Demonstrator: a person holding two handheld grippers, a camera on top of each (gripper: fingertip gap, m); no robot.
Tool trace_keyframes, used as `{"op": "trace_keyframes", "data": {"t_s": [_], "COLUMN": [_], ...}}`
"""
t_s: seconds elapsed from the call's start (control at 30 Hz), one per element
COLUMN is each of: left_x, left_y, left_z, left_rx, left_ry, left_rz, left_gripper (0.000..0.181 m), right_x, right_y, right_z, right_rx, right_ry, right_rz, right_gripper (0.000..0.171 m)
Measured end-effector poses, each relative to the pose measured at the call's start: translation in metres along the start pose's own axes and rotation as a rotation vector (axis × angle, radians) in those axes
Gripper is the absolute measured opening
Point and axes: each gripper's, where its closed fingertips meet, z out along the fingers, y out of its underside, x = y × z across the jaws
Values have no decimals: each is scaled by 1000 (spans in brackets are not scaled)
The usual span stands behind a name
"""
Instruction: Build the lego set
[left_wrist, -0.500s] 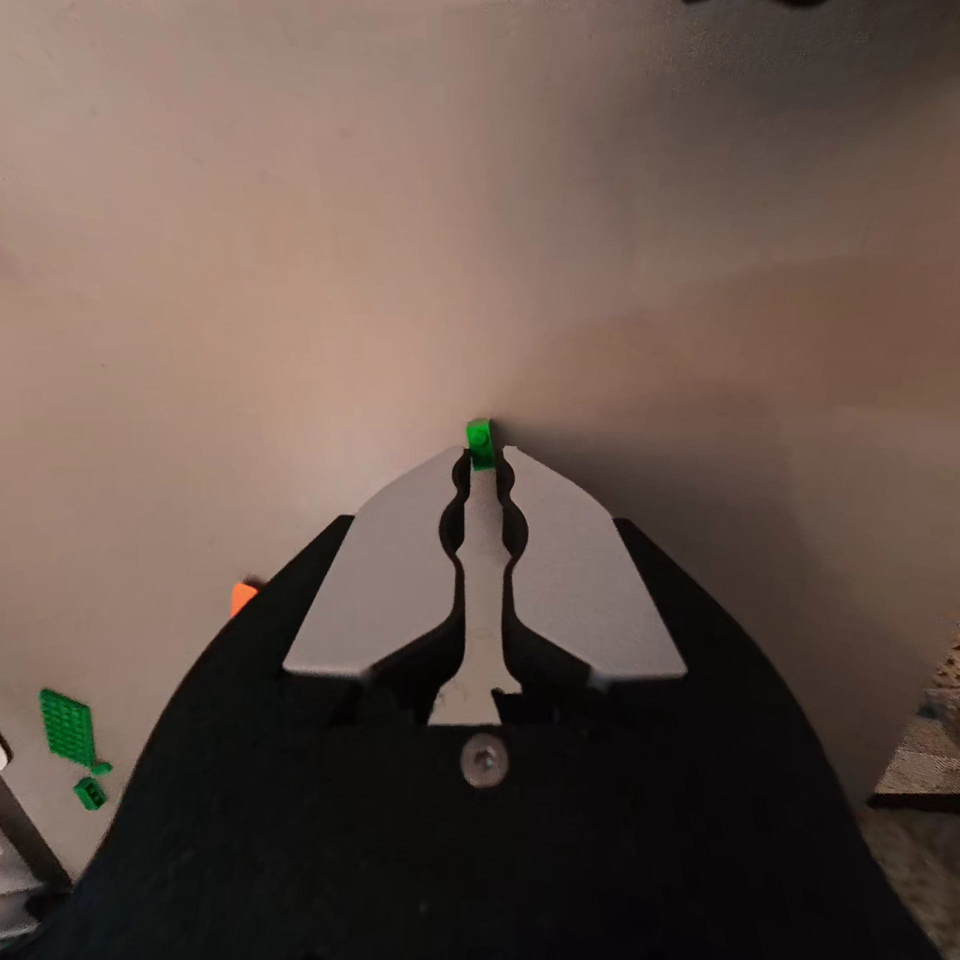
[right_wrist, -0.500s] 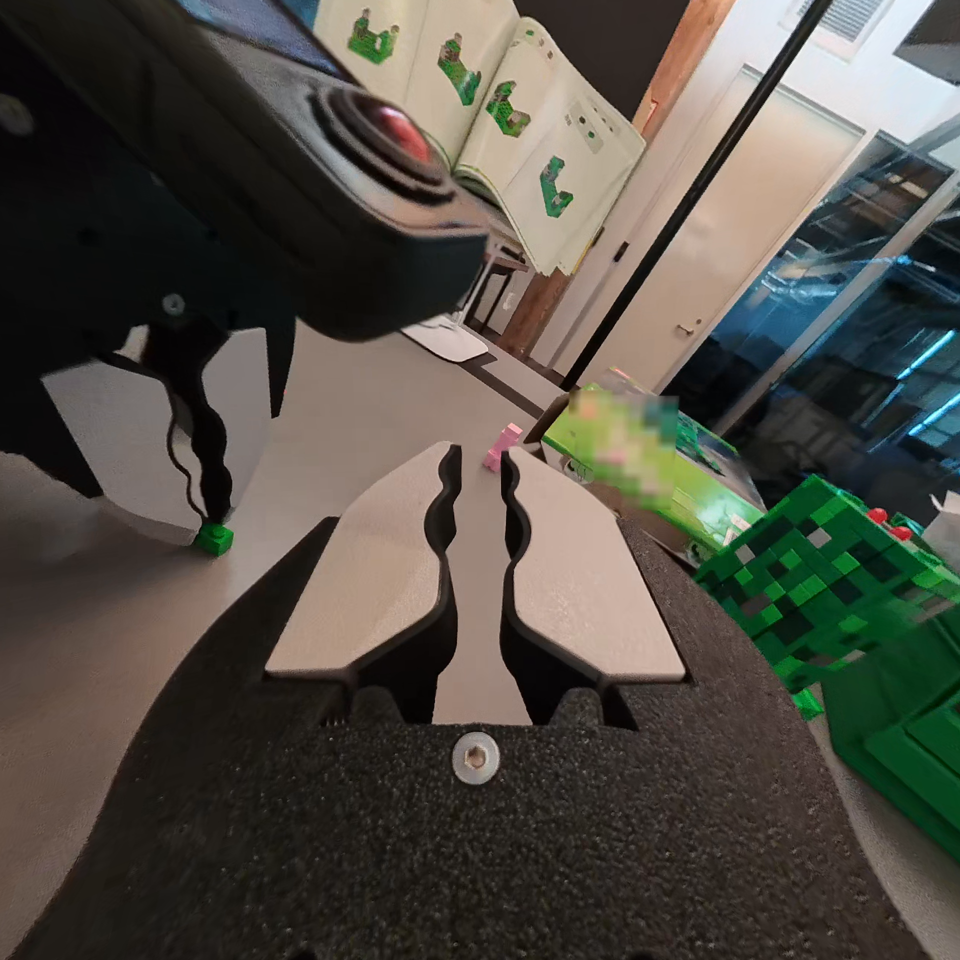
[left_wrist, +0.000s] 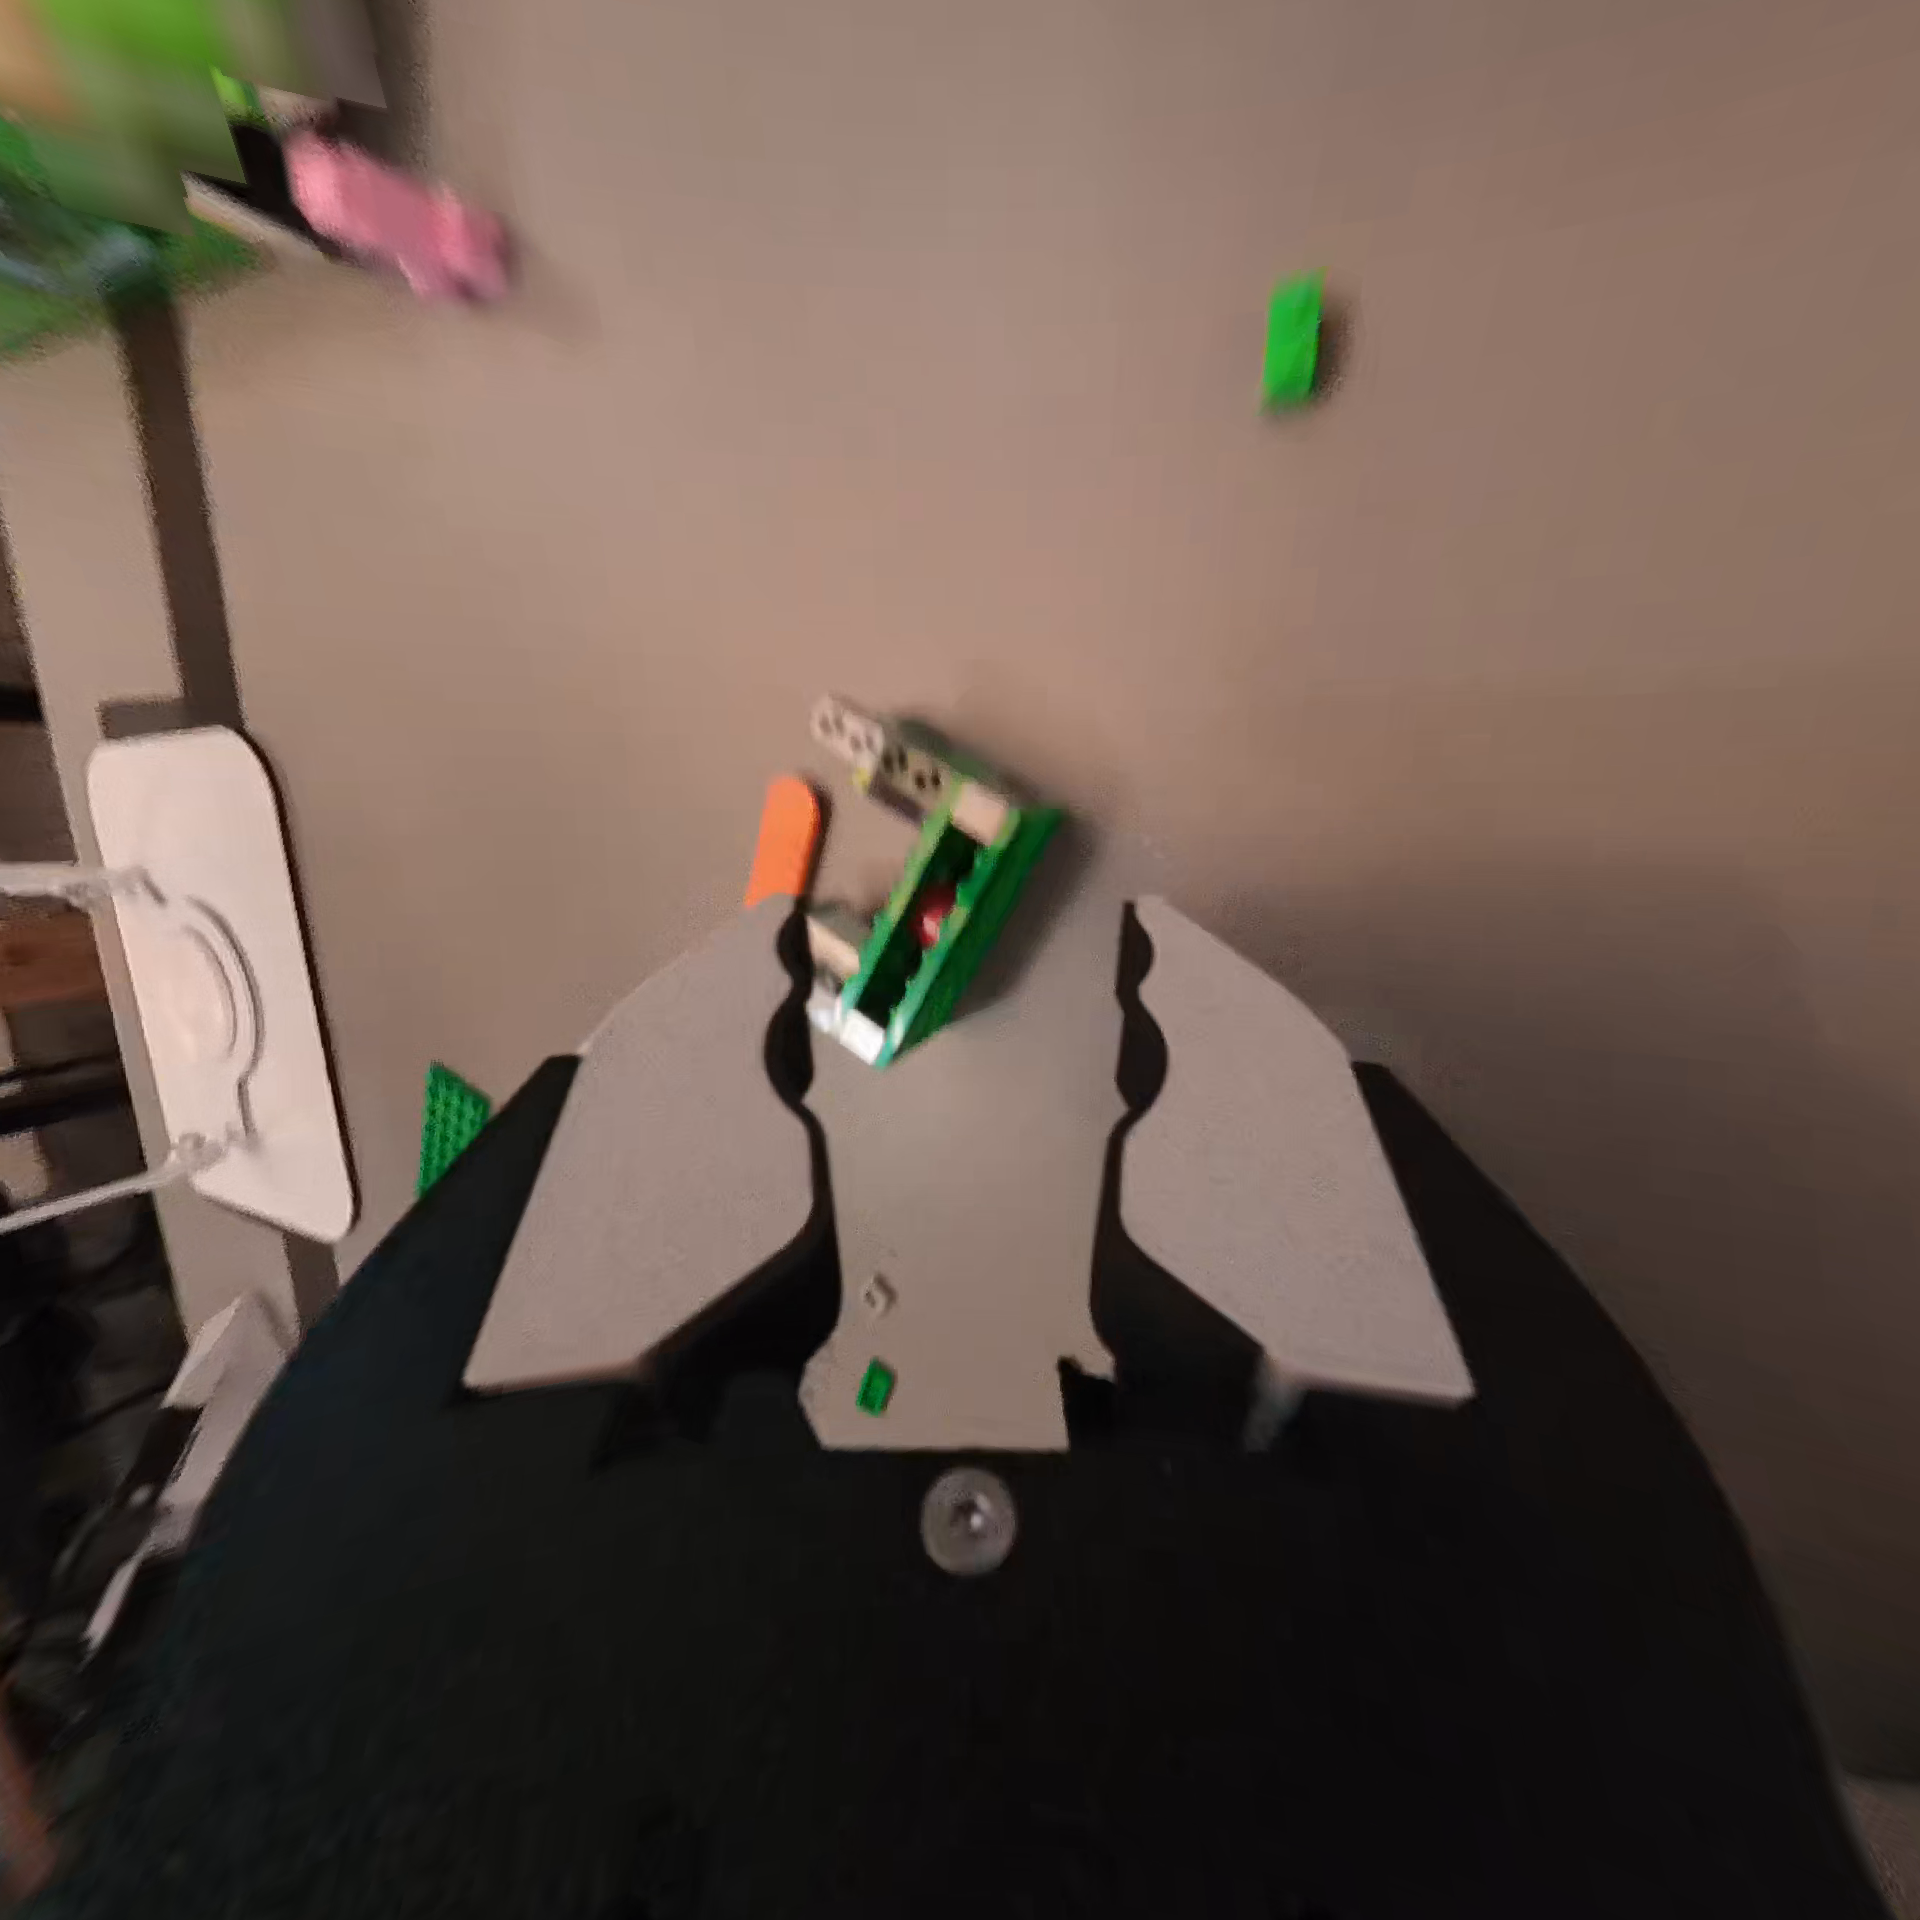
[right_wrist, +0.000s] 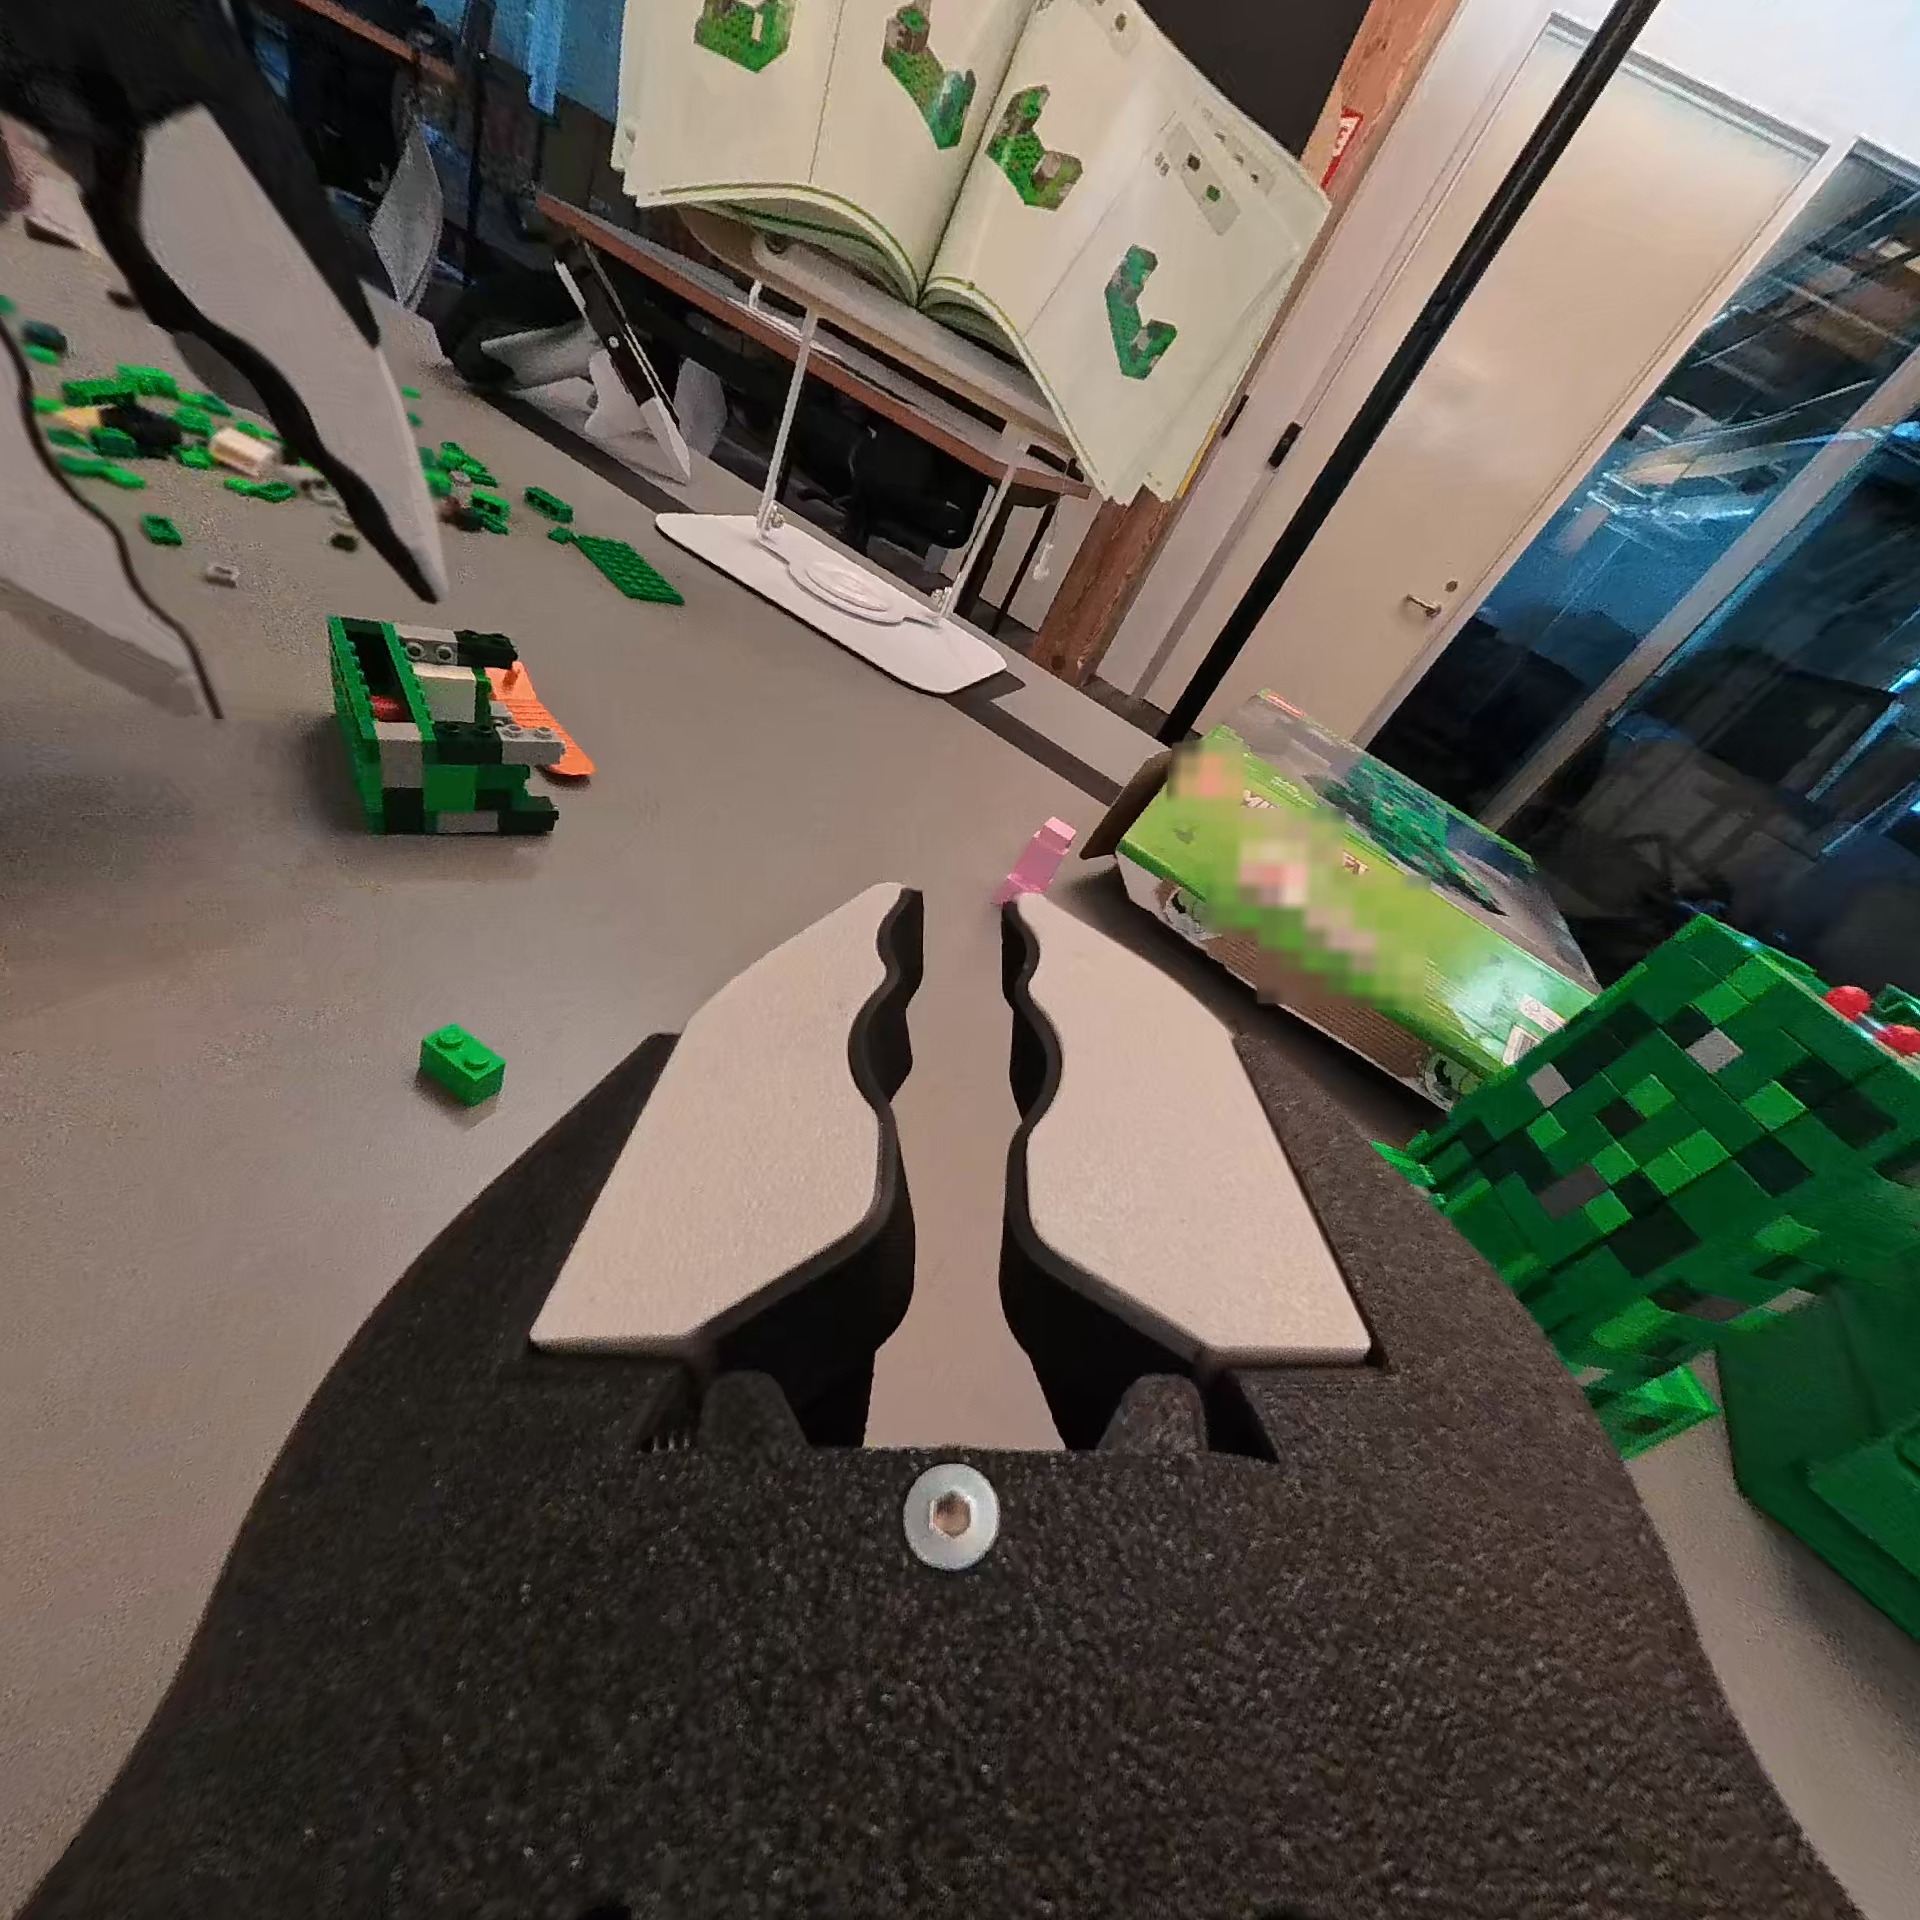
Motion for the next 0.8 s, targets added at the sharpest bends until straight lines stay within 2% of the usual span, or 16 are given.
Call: {"op": "trace_keyframes", "data": {"t_s": [0.03,0.1,0.27,0.37,0.43,0.53,0.67,0.8], "left_x": [1,5,-2,-6,-8,-7,-11,-16], "left_y": [12,24,17,16,16,19,17,-5], "left_z": [7,18,26,31,34,36,35,23], "left_rx": [-56,-103,-47,-71,-95,-141,-128,95], "left_ry": [9,30,11,25,45,72,-35,-303], "left_rz": [24,58,95,145,171,221,303,392], "left_gripper": [63,67,55,51,47,29,27,25], "right_x": [-1,-2,-7,-9,-10,-11,-18,-35], "right_y": [1,2,5,7,8,9,8,-1], "right_z": [0,1,3,5,6,6,6,1], "right_rx": [-5,-10,-26,-39,-44,-47,-34,22], "right_ry": [-4,-8,-38,-50,-56,-69,-122,-252], "right_rz": [-2,-8,7,14,17,30,60,81], "right_gripper": [14,14,14,14,14,14,14,1]}}
